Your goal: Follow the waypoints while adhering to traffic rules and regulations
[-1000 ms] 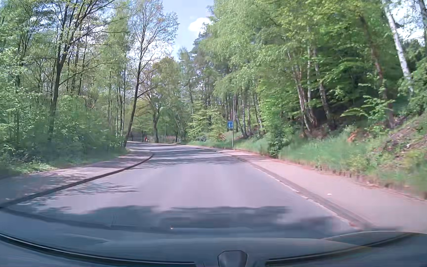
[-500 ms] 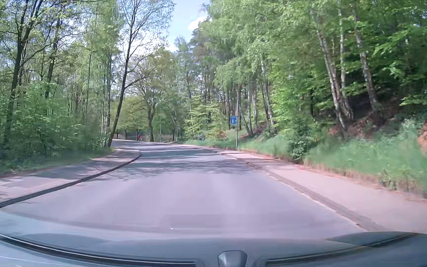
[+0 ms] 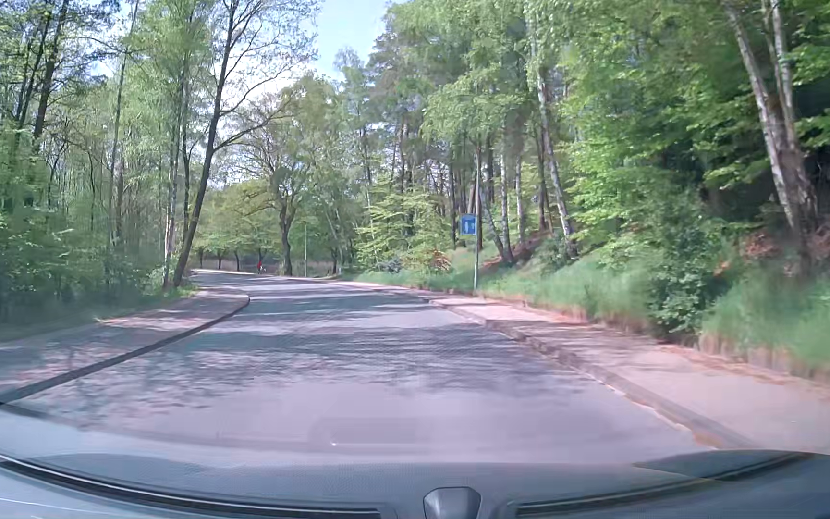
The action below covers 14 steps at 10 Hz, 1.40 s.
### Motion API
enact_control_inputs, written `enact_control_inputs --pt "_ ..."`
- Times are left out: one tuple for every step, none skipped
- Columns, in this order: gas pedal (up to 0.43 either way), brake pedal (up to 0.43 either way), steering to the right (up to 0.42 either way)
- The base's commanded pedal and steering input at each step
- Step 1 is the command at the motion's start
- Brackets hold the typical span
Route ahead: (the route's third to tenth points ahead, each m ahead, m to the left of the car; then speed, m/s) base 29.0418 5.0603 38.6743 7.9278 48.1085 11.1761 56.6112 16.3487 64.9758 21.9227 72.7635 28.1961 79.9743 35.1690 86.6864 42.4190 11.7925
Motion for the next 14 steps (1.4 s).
enact_control_inputs --pt "0.0 0.0 -0.016" --pt "0.0 0.0 -0.018" --pt "0.0 0.0 -0.02" --pt "0.0 0.0 -0.024" --pt "0.0 0.0 -0.026" --pt "0.0 0.0 -0.029" --pt "0.0 0.0 -0.033" --pt "0.0 0.0 -0.038" --pt "0.0 0.0 -0.04" --pt "0.0 0.0 -0.041" --pt "0.0 0.0 -0.043" --pt "0.0 0.0 -0.042" --pt "0.0 0.0 -0.043" --pt "0.0 0.0 -0.044"
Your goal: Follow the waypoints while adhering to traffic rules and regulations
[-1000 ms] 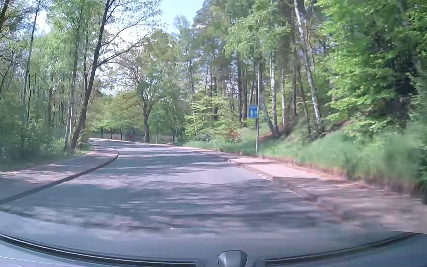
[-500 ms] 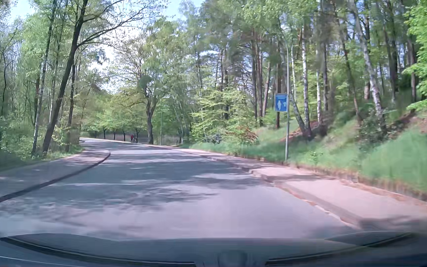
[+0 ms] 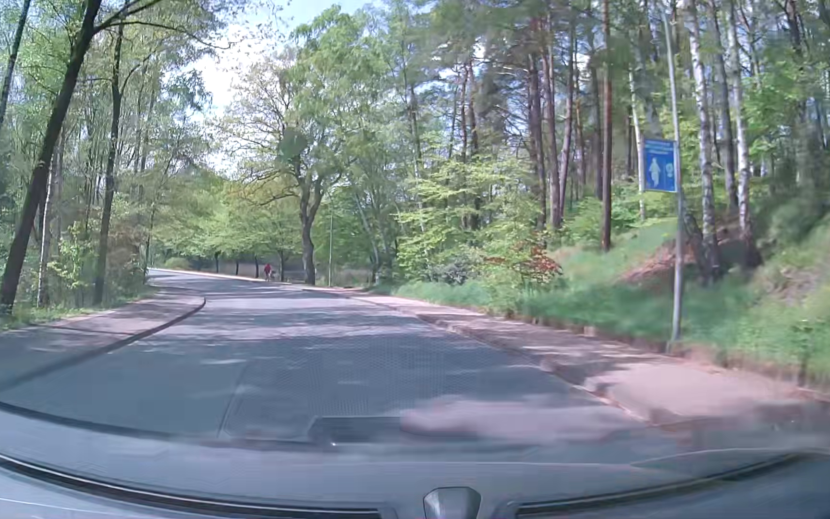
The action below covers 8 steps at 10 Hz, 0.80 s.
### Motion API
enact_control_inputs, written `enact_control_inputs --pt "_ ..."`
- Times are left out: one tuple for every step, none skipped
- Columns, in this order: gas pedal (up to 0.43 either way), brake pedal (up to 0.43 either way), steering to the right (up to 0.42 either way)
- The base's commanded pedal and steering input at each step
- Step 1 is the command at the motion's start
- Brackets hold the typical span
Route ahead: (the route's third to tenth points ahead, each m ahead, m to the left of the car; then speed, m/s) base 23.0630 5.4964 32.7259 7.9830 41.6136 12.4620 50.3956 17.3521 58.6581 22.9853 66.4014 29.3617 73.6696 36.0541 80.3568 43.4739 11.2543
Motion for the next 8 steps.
enact_control_inputs --pt "0.0 0.0 -0.045" --pt "0.0 0.0 -0.047" --pt "0.0 0.0 -0.05" --pt "0.0 0.0 -0.052" --pt "0.0 0.0 -0.055" --pt "0.0 0.0 -0.057" --pt "0.0 0.0 -0.059" --pt "0.0 0.0 -0.06"
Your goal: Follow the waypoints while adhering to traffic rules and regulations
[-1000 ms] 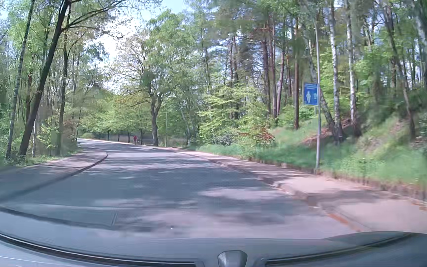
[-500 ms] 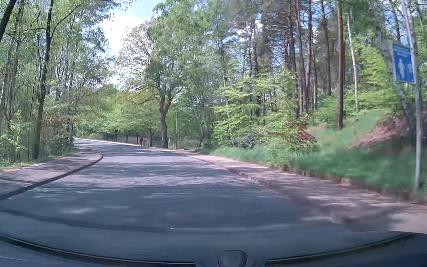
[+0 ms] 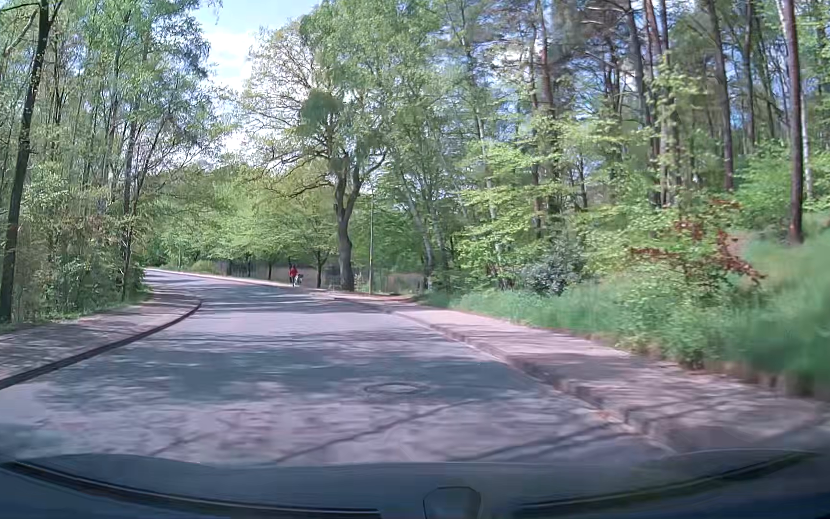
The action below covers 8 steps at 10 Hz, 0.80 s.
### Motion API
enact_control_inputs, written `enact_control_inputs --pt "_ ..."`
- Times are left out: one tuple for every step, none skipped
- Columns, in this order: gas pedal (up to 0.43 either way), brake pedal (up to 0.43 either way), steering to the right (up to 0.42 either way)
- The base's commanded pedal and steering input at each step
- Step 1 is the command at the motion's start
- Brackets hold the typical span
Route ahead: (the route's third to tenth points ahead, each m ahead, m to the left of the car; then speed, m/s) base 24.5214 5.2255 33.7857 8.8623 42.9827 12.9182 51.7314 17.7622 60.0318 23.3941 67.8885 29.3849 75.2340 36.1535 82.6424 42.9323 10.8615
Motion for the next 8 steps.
enact_control_inputs --pt "0.0 0.0 -0.06" --pt "0.0 0.0 -0.06" --pt "0.0 0.0 -0.06" --pt "0.0 0.0 -0.06" --pt "0.0 0.0 -0.058" --pt "0.0 0.0 -0.056" --pt "0.0 0.0 -0.052" --pt "0.0 0.0 -0.05"
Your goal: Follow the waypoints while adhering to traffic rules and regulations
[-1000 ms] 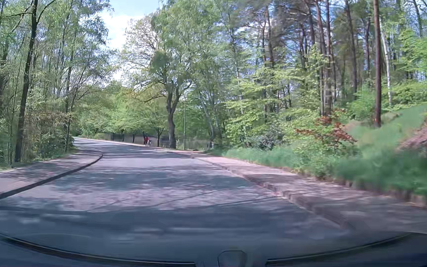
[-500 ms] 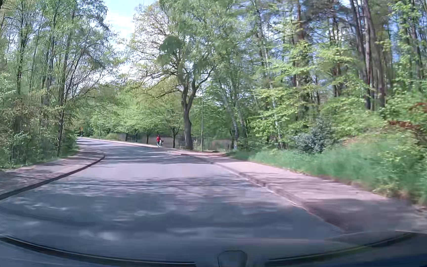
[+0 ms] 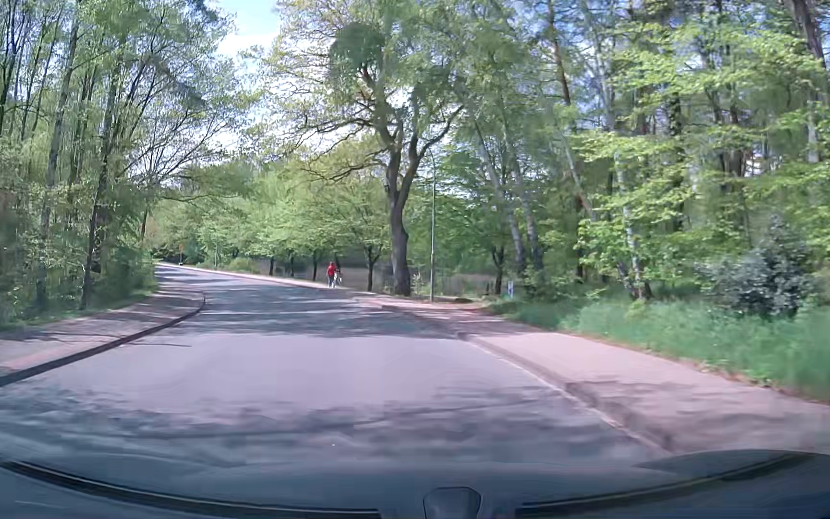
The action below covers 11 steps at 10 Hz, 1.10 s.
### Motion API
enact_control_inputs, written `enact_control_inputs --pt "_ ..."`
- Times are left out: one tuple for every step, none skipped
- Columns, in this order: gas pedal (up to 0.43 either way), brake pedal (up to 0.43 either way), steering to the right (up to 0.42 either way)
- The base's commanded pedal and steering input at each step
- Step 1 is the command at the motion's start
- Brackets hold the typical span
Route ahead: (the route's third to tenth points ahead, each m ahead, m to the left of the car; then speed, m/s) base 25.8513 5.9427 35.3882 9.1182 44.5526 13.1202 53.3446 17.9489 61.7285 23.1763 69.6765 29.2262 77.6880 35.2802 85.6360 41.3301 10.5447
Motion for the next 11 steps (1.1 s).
enact_control_inputs --pt "0.0 0.0 -0.049" --pt "0.0 0.0 -0.049" --pt "0.0 0.0 -0.049" --pt "0.0 0.0 -0.05" --pt "0.0 0.0 -0.052" --pt "0.008 0.0 -0.054" --pt "0.008 0.0 -0.055" --pt "0.02 0.0 -0.057" --pt "0.028 0.0 -0.059" --pt "0.039 0.0 -0.06" --pt "0.039 0.0 -0.06"
